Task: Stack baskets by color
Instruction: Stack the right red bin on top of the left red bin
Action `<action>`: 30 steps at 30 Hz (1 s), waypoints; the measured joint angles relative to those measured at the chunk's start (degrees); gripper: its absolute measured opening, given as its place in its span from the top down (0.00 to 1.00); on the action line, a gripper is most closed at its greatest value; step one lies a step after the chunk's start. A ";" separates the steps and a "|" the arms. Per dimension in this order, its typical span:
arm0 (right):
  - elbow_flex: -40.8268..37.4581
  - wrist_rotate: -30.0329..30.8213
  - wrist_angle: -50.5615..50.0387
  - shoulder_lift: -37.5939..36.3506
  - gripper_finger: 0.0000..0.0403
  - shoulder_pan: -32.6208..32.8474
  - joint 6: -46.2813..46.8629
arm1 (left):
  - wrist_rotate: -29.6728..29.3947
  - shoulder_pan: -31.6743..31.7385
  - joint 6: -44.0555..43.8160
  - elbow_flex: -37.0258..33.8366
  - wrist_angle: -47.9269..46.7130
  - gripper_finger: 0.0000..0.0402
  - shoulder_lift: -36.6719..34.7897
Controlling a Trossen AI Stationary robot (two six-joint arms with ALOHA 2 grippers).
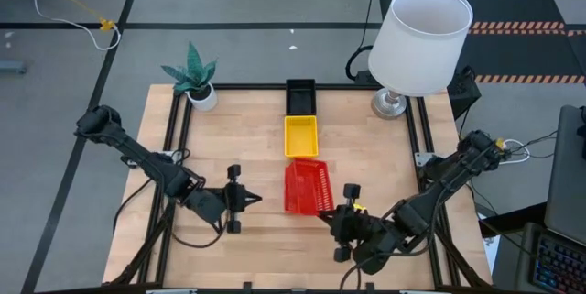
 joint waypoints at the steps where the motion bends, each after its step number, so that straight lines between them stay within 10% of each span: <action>1: 0.11 0.02 0.02 0.26 0.99 -0.13 -0.06 | -0.82 -0.61 0.59 0.00 0.37 0.96 -0.38; 30: -4.31 -4.16 3.73 6.18 0.98 -6.73 -0.14 | -6.84 -6.35 8.00 -0.04 7.21 0.96 -7.00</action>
